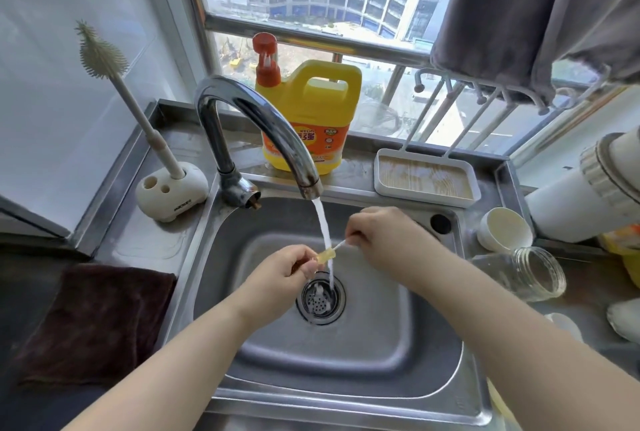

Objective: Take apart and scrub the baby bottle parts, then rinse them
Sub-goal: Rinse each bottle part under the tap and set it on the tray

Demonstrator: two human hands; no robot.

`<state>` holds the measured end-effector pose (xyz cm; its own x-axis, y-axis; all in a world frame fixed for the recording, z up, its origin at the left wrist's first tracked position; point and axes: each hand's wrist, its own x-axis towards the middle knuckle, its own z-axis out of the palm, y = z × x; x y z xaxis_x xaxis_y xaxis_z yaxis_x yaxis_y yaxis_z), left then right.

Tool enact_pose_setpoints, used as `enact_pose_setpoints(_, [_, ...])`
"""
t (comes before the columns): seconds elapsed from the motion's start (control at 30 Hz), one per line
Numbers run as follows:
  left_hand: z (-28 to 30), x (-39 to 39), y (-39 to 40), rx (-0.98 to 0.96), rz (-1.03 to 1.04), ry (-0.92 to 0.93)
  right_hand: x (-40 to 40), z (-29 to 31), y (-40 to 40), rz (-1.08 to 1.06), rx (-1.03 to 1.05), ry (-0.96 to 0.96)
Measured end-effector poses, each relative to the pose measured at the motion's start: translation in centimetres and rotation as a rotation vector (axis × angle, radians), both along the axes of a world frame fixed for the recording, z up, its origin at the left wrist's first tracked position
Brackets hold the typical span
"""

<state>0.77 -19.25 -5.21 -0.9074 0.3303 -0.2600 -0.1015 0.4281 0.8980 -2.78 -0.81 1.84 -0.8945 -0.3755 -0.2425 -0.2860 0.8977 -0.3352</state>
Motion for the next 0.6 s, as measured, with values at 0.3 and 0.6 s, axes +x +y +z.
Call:
enact_pose_setpoints(0.3, [-0.5,0.0,-0.3,0.064,0.056,-0.027,-0.2,0.5,0.4,-0.125,-0.073,0.033])
enact_pose_setpoints(0.6, [-0.1,-0.3,0.0,0.138,0.081,-0.050,0.3,-0.9,0.8,-0.137,-0.181,0.004])
